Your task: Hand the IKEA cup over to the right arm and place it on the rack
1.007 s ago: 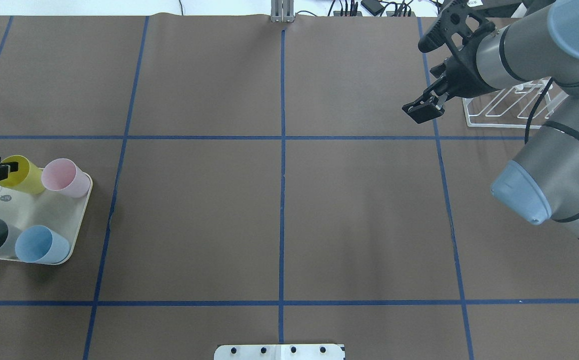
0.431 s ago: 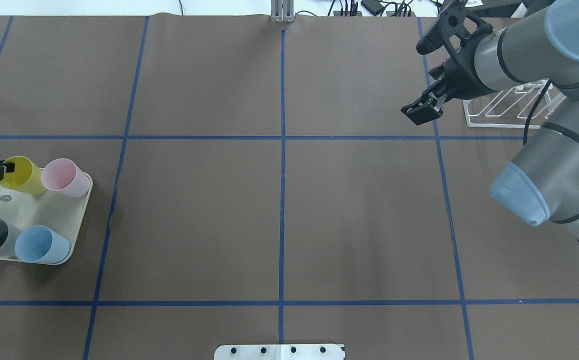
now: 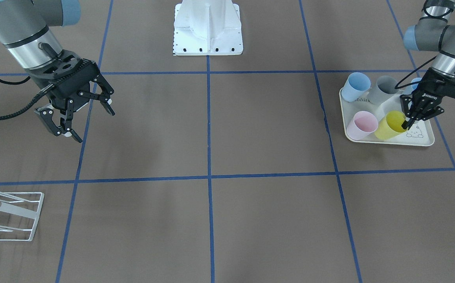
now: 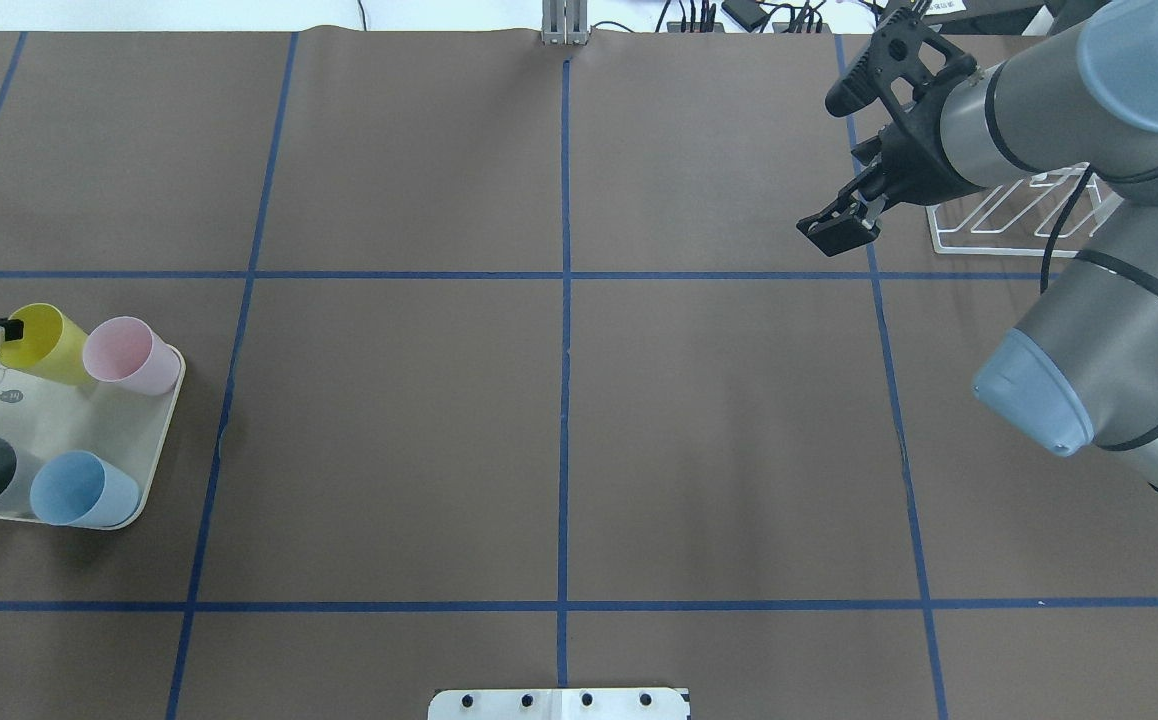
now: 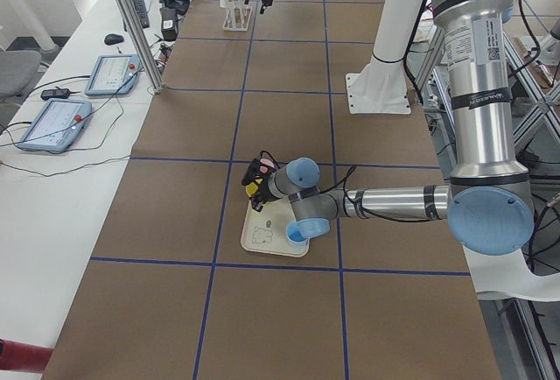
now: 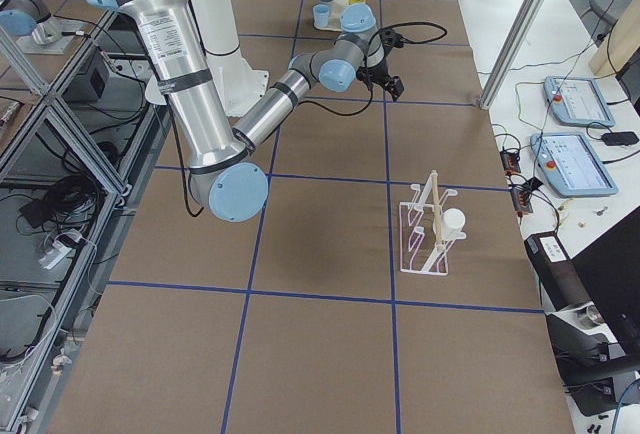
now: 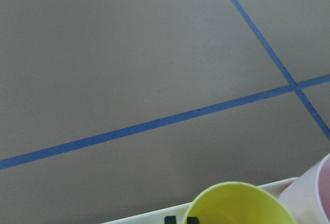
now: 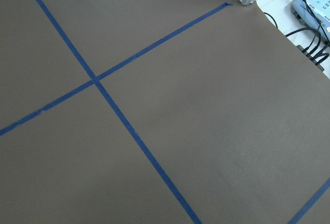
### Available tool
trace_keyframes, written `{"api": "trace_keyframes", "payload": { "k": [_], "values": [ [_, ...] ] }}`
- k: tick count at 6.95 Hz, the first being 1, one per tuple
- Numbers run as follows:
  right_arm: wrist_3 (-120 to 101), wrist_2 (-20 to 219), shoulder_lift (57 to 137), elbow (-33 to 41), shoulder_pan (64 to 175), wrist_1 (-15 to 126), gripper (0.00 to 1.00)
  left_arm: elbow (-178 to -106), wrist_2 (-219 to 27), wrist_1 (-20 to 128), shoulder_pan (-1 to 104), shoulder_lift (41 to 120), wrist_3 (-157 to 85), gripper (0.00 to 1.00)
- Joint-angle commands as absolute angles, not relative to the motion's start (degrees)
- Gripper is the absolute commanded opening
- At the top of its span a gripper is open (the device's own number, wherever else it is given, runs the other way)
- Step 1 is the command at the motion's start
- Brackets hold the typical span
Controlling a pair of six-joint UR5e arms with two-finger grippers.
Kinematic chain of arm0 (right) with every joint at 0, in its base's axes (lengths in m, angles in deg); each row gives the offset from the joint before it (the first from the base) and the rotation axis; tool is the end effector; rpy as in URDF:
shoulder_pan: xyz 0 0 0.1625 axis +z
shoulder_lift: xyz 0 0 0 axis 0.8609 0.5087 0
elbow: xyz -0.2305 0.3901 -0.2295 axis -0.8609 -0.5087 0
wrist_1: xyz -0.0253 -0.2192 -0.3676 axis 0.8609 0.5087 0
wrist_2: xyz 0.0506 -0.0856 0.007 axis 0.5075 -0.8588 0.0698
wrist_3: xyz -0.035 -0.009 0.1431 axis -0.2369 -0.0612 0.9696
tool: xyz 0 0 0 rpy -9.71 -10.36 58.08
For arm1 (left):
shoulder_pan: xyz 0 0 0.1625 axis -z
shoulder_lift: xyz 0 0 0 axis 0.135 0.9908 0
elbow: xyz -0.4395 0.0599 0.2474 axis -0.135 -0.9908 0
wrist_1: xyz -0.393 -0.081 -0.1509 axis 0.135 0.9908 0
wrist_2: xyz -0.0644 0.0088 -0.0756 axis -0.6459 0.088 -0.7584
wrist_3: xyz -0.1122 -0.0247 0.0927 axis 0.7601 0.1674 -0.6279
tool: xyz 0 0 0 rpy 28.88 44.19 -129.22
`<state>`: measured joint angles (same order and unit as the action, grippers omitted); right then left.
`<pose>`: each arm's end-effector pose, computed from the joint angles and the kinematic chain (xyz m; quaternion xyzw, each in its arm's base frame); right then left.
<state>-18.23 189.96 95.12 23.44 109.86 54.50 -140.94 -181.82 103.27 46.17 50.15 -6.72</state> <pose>-0.3563 -0.5479 0.3395 0.3613 -0.3541 -0.3287 0.7975 0.2081 -0.4372 0.7059 0.3254 0.4391 0.0245 0.8371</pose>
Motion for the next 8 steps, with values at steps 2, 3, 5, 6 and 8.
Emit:
{"api": "trace_keyframes", "payload": {
  "k": [2,3,5,6,8],
  "values": [
    [-14.13,189.87,94.1,23.1,107.34,52.99,0.99,-145.97,-194.23,102.2,58.8,50.3,-6.9,0.0],
    [-11.4,187.52,94.09,23.01,105.49,48.89,0.99,-148.25,-202.14,100.55,64.87,50.74,-6.9,0.0],
    [-7.95,178.23,94.01,21.53,99.79,41.94,0.99,-161.82,-206.09,89.34,66.16,51.87,5.21,0.0],
    [-7.95,175.23,94.01,19.86,97.24,37.9,0.99,-165.11,-206.61,88.84,64.51,55.02,15.49,0.0],
    [-7.95,172.83,94.01,16.18,93.63,29.55,0.99,-166.99,-205.65,88.75,54.26,64.84,32.3,0.0]
  ]
}}
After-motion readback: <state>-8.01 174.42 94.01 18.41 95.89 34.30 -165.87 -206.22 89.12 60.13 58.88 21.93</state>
